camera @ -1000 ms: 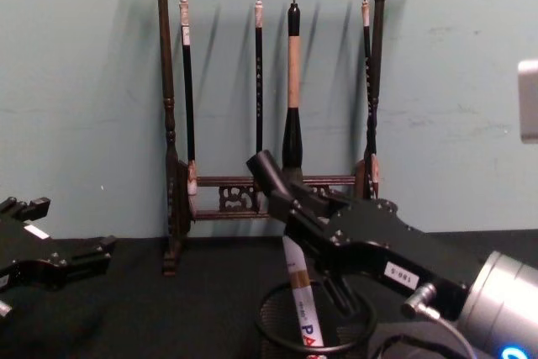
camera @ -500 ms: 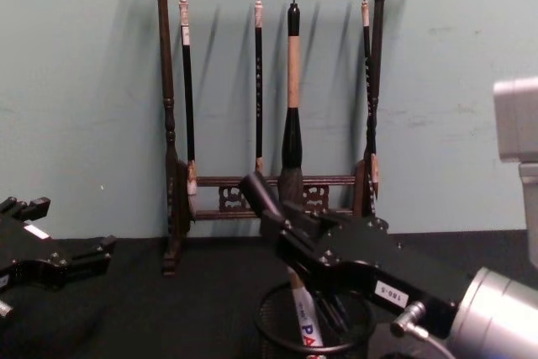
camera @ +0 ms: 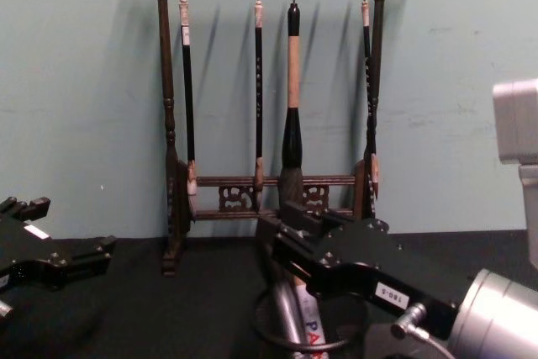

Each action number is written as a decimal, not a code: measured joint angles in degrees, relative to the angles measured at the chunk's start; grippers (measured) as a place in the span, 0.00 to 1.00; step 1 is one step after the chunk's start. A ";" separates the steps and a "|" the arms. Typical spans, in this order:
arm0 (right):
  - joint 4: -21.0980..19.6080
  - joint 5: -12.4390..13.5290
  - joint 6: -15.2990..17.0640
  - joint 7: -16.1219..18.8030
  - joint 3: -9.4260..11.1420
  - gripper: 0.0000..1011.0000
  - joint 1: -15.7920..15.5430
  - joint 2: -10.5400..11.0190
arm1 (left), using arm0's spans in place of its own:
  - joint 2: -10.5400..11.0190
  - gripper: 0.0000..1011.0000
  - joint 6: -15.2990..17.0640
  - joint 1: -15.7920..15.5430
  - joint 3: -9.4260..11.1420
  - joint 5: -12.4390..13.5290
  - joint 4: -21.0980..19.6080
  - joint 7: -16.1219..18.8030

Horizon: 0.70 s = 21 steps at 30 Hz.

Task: Pick up the water-based marker from the table and place it into the pen holder.

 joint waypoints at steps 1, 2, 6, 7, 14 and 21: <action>-0.01 0.02 0.01 0.03 0.01 0.38 0.00 0.00 | 0.00 0.99 0.00 0.00 0.00 0.00 0.00 0.00; -0.01 0.03 0.02 0.04 0.01 0.40 0.00 0.00 | 0.00 0.99 0.00 0.00 0.00 0.00 0.00 0.00; -0.03 0.09 0.02 0.08 0.04 0.52 0.00 0.00 | 0.00 0.99 0.00 0.00 0.00 0.00 0.00 0.00; -0.03 0.10 0.02 0.09 0.04 0.56 0.00 0.00 | 0.00 0.99 0.00 0.00 0.00 0.00 0.00 0.00; -0.07 0.14 0.03 0.13 0.07 0.75 0.00 0.00 | 0.00 0.99 0.00 0.00 0.00 0.00 0.00 0.00; -0.07 0.17 0.02 0.17 0.07 0.97 0.00 0.00 | 0.00 0.99 0.00 0.00 0.00 0.00 0.00 0.00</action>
